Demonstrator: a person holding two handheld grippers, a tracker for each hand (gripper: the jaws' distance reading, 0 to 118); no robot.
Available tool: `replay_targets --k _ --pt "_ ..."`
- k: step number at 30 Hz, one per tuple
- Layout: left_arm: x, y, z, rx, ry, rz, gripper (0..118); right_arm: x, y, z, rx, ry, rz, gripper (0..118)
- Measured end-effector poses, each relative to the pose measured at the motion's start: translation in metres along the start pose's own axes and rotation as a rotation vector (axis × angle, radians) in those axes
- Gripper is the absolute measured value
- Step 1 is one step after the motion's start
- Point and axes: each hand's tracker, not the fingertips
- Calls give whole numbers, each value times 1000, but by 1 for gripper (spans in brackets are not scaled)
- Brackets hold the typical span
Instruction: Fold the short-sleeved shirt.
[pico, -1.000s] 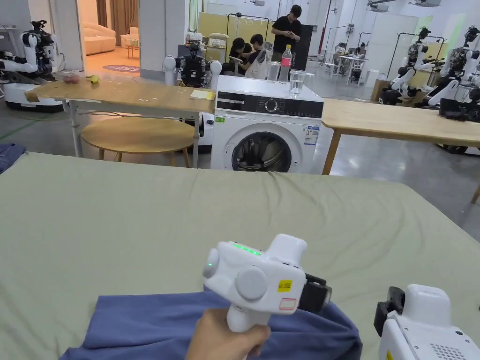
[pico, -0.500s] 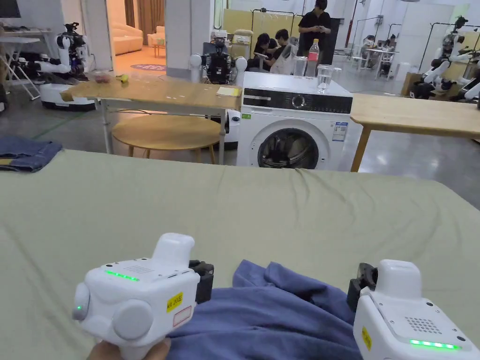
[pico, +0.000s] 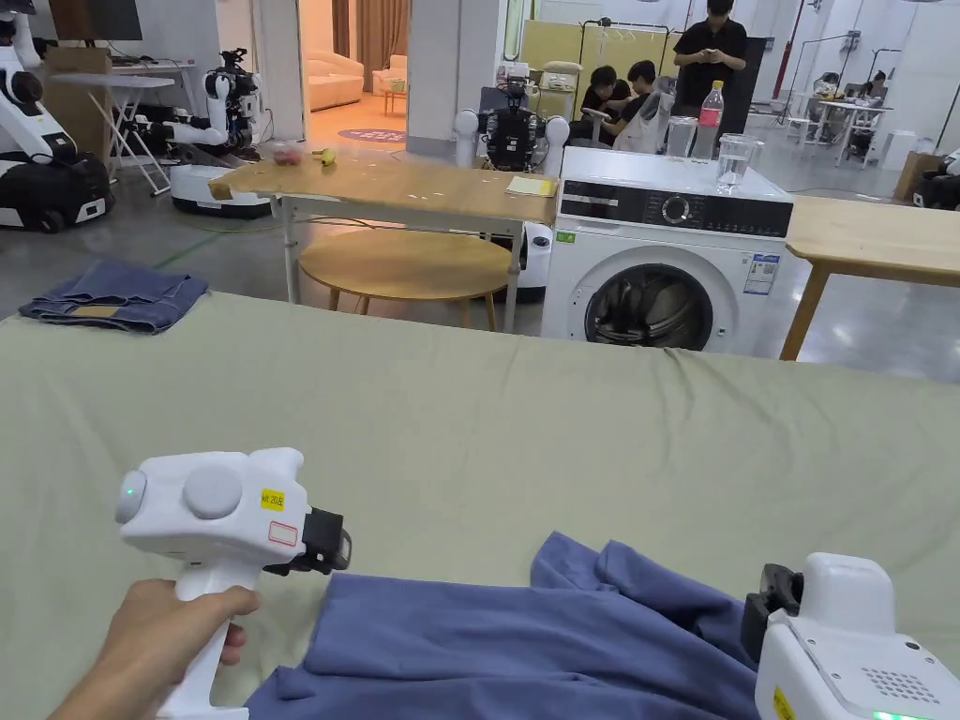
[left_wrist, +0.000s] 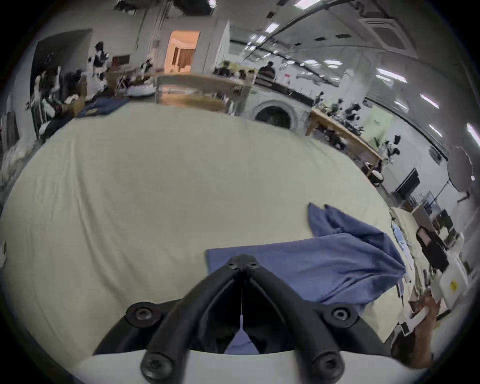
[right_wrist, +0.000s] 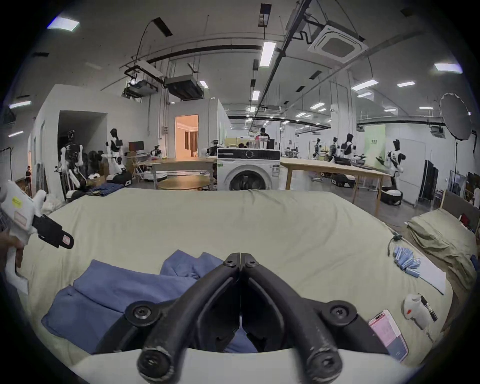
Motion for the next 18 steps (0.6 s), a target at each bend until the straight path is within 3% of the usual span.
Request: replay_targets --k 1,3,5,8,12,14,16,17,18 --pt "-1 2 -9 -25 5 9 2 1 -1 -1 -4 -2 0 0" --pt "1 3 -28 -64 39 8 37 4 -3 -2 -13 -8 -3 0" --pt "6 4 -50 -107 66 -10 51 7 -6 -3 -20 -18 -4 0" --pt "19 -4 -85 -188 139 -45 55 12 -10 -6 -36 -28 -15 0" --pt "56 -24 -84 -86 279 -246 55 22 -13 -4 -54 -44 -22 0" --pt "66 -33 -82 -68 246 -313 49 28 -12 -3 -56 -53 -24 0" --pt "63 -35 -75 -88 195 -327 26 37 -9 -4 -69 -58 -31 0" --pt "62 -36 -69 -76 178 -307 3 42 -7 -4 -76 -59 -37 0" --pt "60 -38 -61 -63 144 -291 0 47 -4 -4 -83 -59 -44 0"
